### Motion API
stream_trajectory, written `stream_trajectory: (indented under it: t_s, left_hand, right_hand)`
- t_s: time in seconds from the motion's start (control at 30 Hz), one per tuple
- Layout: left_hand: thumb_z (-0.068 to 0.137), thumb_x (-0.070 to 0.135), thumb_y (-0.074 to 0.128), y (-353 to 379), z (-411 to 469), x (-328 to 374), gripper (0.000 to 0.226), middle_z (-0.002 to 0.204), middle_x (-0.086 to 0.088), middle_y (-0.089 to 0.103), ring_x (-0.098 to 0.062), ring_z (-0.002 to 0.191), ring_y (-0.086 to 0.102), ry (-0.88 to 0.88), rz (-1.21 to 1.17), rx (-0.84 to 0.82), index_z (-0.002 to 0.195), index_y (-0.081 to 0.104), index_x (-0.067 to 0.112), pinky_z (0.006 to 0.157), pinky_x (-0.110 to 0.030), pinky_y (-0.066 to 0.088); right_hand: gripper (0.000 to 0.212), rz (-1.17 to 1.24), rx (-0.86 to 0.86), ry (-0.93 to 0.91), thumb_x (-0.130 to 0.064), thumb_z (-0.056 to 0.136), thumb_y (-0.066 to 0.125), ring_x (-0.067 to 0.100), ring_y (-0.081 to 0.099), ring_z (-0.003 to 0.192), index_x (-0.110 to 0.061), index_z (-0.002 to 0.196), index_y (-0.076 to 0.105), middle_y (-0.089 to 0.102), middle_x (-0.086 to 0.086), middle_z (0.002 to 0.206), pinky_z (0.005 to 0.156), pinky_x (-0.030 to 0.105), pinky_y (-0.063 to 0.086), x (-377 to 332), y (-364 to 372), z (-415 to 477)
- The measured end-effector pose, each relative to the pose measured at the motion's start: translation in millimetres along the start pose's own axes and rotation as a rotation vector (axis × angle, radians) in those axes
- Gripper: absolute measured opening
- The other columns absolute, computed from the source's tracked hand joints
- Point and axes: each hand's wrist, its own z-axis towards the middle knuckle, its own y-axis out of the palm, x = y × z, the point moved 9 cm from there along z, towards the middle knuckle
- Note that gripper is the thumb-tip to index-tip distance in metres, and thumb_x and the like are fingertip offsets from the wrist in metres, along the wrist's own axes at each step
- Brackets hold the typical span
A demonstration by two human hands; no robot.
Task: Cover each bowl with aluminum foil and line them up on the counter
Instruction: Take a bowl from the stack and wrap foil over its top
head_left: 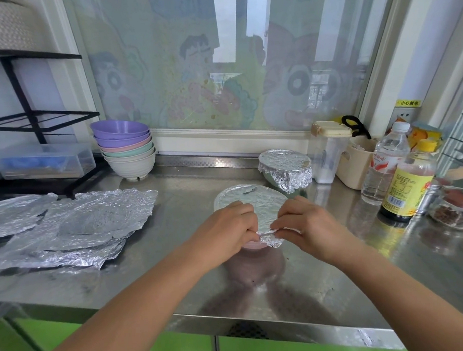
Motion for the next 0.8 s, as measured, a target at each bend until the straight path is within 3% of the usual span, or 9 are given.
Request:
stream_trajectory:
  t_s: [0.23, 0.33, 0.5, 0.6, 0.7, 0.8]
  left_hand:
    - [0.08, 0.036, 0.072, -2.5, -4.0, -4.1, 0.023, 0.08, 0.011, 0.049, -0.004, 0.08, 0.04, -0.02, -0.023, 0.032, 0.079, 0.066, 0.014, 0.068, -0.029, 0.043]
    - [0.078, 0.031, 0.075, 1.0, -0.6, 4.0, 0.021, 0.08, 0.006, 0.053, -0.014, 0.079, 0.049, -0.005, 0.023, 0.039, 0.078, 0.066, 0.012, 0.064, -0.035, 0.048]
    - [0.081, 0.023, 0.074, -2.2, -0.2, -1.5, 0.017, 0.079, 0.003, 0.056, -0.016, 0.08, 0.051, 0.011, 0.02, -0.011, 0.075, 0.063, 0.011, 0.067, -0.036, 0.046]
    - [0.08, 0.025, 0.073, -6.5, -3.4, -8.8, 0.017, 0.078, 0.007, 0.054, -0.012, 0.078, 0.049, 0.007, -0.006, -0.021, 0.074, 0.062, 0.013, 0.066, -0.034, 0.046]
    - [0.079, 0.032, 0.073, -8.1, -6.3, -12.4, 0.018, 0.08, 0.008, 0.056, -0.012, 0.08, 0.051, -0.007, -0.015, -0.011, 0.077, 0.065, 0.016, 0.067, -0.034, 0.048]
    - [0.075, 0.037, 0.076, -6.7, -4.5, -7.9, 0.024, 0.084, 0.006, 0.058, -0.014, 0.083, 0.053, -0.007, 0.014, 0.01, 0.085, 0.069, 0.017, 0.068, -0.028, 0.043]
  right_hand:
    - [0.006, -0.003, 0.024, 0.007, -0.021, 0.082, 0.071, 0.016, 0.051, 0.076, -0.016, 0.08, 0.074, 0.061, -0.003, 0.081, 0.069, 0.024, 0.042, -2.6, 2.7, 3.8]
    - [0.01, -0.006, 0.015, -0.003, -0.024, 0.084, 0.069, 0.016, 0.05, 0.076, -0.016, 0.08, 0.073, 0.06, -0.002, 0.081, 0.07, 0.02, 0.04, -8.7, 5.9, 5.1]
    - [0.019, 0.017, 0.02, 0.02, -0.029, 0.08, 0.074, 0.022, 0.057, 0.078, -0.015, 0.091, 0.076, 0.062, 0.0, 0.088, 0.067, 0.033, 0.05, 1.1, -0.8, -1.0]
    - [0.013, 0.022, 0.013, 0.025, -0.028, 0.081, 0.073, 0.021, 0.057, 0.076, -0.016, 0.087, 0.076, 0.062, -0.001, 0.086, 0.065, 0.036, 0.051, 5.0, -1.7, -1.1]
    - [0.008, 0.019, 0.01, 0.016, -0.025, 0.081, 0.073, 0.019, 0.055, 0.075, -0.017, 0.08, 0.074, 0.062, -0.003, 0.082, 0.066, 0.034, 0.049, 2.1, 2.9, 2.9]
    - [0.008, 0.03, 0.01, 0.008, -0.023, 0.081, 0.072, 0.016, 0.051, 0.076, -0.016, 0.079, 0.074, 0.061, -0.004, 0.08, 0.07, 0.023, 0.042, -3.1, 4.6, 7.2]
